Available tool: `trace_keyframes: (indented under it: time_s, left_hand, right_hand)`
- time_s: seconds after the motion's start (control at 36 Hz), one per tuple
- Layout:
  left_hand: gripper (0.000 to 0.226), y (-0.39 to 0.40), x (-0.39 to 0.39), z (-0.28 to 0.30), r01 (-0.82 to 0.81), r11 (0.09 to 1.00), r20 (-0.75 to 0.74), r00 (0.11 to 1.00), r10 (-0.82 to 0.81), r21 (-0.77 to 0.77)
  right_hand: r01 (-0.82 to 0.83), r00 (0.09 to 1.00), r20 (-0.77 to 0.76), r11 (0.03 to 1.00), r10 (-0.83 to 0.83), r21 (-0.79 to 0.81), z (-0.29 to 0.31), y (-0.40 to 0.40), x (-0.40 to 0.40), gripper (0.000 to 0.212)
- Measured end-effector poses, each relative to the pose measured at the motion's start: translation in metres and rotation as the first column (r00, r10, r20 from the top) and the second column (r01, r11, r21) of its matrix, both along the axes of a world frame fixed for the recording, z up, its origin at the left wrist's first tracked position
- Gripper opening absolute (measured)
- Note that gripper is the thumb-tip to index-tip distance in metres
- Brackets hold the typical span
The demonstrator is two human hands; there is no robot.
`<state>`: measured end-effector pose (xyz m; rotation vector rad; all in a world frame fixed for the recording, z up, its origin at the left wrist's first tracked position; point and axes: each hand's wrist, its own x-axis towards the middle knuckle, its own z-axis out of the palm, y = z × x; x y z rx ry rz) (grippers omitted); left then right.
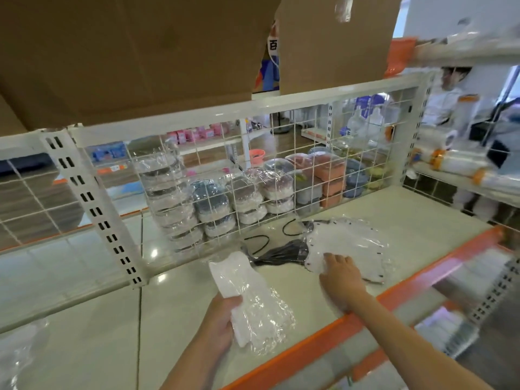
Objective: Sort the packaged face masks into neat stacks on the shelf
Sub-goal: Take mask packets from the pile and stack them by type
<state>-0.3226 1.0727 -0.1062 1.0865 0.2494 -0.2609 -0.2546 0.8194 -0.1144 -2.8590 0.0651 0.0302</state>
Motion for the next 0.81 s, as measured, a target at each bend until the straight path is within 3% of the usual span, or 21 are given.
trace_keyframes:
  time_s: [0.17, 0.25, 0.33, 0.42, 0.47, 0.53, 0.56, 0.61, 0.75, 0.81]
  left_hand:
    - [0.054, 0.001, -0.005, 0.003, -0.069, 0.998, 0.002, 0.998, 0.069, 0.010]
    - [0.052, 0.005, -0.007, 0.003, -0.093, 0.995, -0.008, 0.996, 0.093, 0.036]
    - [0.053, 0.011, -0.010, 0.004, -0.105, 0.994, 0.000, 0.994, 0.105, 0.041]
    - [0.042, 0.019, -0.013, 0.004, -0.124, 0.992, 0.024, 0.992, 0.123, 0.036]
    - [0.029, 0.027, -0.016, 0.004, -0.145, 0.989, 0.030, 0.989, 0.144, 0.014]
    - [0.030, 0.034, -0.017, 0.004, -0.184, 0.983, 0.000, 0.983, 0.184, -0.021]
    - [0.029, 0.037, -0.019, 0.005, -0.201, 0.979, -0.010, 0.980, 0.201, -0.033]
    - [0.027, 0.043, -0.021, 0.007, -0.233, 0.971, -0.032, 0.972, 0.232, -0.046]
    - [0.029, 0.047, -0.028, 0.011, -0.245, 0.966, -0.039, 0.969, 0.243, -0.086]
    - [0.039, 0.049, -0.029, 0.011, -0.242, 0.964, -0.054, 0.970, 0.238, -0.113]
  right_hand:
    - [-0.154, 0.984, 0.056, 0.968, 0.168, -0.199, -0.003, 0.015, -0.006, 0.030]
    - [-0.192, 0.975, 0.072, 0.964, 0.208, -0.183, -0.002, 0.028, -0.011, 0.027]
    - [-0.237, 0.963, 0.139, 0.971, 0.230, 0.034, 0.008, 0.043, -0.017, 0.026]
    - [-0.319, 0.944, 0.199, 0.882, 0.263, 0.347, 0.018, 0.060, -0.017, 0.017]
    - [-0.269, 0.963, 0.159, 0.706, 0.218, 0.655, 0.027, 0.068, -0.014, 0.016]
    - [-0.161, 0.983, 0.102, 0.461, 0.151, 0.873, 0.036, 0.073, -0.012, 0.021]
    - [-0.107, 0.991, 0.068, 0.367, 0.119, 0.924, 0.038, 0.075, -0.010, 0.022]
    - [-0.015, 0.997, -0.007, 0.268, 0.078, 0.963, 0.039, 0.076, -0.006, 0.021]
    - [0.084, 0.996, -0.086, 0.309, -0.010, 0.947, 0.032, 0.073, 0.003, 0.020]
    - [0.137, 0.989, -0.107, 0.357, -0.102, 0.924, 0.029, 0.068, 0.010, 0.017]
